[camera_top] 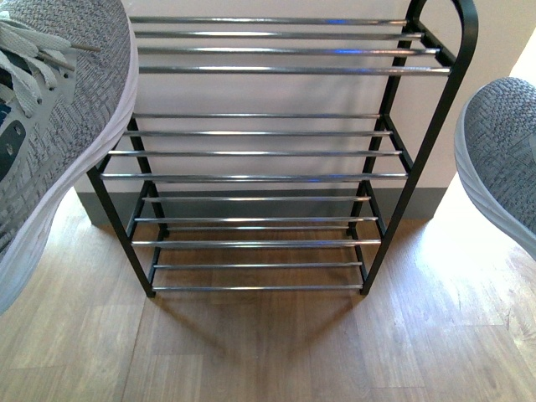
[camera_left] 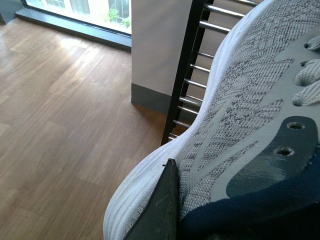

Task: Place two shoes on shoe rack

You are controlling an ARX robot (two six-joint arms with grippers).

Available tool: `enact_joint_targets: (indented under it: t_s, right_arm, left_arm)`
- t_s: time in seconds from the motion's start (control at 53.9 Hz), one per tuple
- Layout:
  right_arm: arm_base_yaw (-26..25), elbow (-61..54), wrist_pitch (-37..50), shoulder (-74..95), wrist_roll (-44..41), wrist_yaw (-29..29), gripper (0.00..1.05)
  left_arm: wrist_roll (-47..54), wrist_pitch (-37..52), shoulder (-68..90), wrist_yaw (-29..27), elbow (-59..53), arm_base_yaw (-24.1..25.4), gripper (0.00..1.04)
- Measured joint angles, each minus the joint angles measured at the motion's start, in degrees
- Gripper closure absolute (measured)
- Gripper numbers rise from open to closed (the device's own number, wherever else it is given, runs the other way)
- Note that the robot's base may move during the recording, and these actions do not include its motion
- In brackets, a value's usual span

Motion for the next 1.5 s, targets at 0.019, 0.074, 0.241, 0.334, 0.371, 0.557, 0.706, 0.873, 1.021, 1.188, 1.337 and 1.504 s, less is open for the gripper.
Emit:
enact_joint_targets:
  t_s: [0.019,0.074,0.241,0.334,0.371,0.557,0.706,0.873,1.021,1.188,1.337,1.504]
  right_arm:
    - [0.00,0.00,0.00,0.00,0.02,0.00,1.04]
    - [0.00,0.02,0.00,0.00,0.02,0.00,1.04]
    - [-0.02,0.02,0.00,0.00,0.00,-0.02,1.04]
    - [-0.02,0.04,0.00,-0.02,0.02,-0.09,1.04]
    - [-0.02,0.04,0.00,-0.02,0.02,-0.04,1.04]
    - [0.76,-5.55,24.06,0.96,-3.93,0.90,1.04]
    - [5.70,3.15,19.39,-0.35,-3.23,5.07,1.04]
    - [17.75,18.08,6.56,3.89,3.13,10.29,1.04]
    - [28.30,32.63,-2.27,14.10,12.98,17.81,1.04]
    - [34.91,43.85,-8.04,24.94,22.29,27.65,1.04]
    - [37.22,48.85,-9.25,31.21,25.59,33.16,1.04]
    - [37.90,56.46,-12.52,40.41,28.52,36.46,1.04]
  left_arm:
    - [0.00,0.00,0.00,0.00,0.00,0.00,1.03]
    - [0.00,0.00,0.00,0.02,0.00,0.00,1.03]
    - [0.00,0.00,0.00,-0.04,0.00,0.00,1.03]
    - [-0.02,0.00,0.00,-0.04,0.00,0.00,1.03]
    - [-0.02,0.00,0.00,-0.04,0.00,0.00,1.03]
    - [0.00,0.00,0.00,0.02,0.00,0.00,1.03]
    - [0.00,0.00,0.00,-0.02,0.00,0.00,1.03]
    - [0.00,0.00,0.00,0.00,0.00,0.00,1.03]
    - [0.00,0.00,0.00,-0.02,0.00,0.00,1.03]
    - [0.00,0.00,0.00,0.00,0.00,0.00,1.03]
    - [0.00,0.00,0.00,0.00,0.00,0.00,1.03]
    - [0.00,0.00,0.00,-0.02,0.00,0.00,1.03]
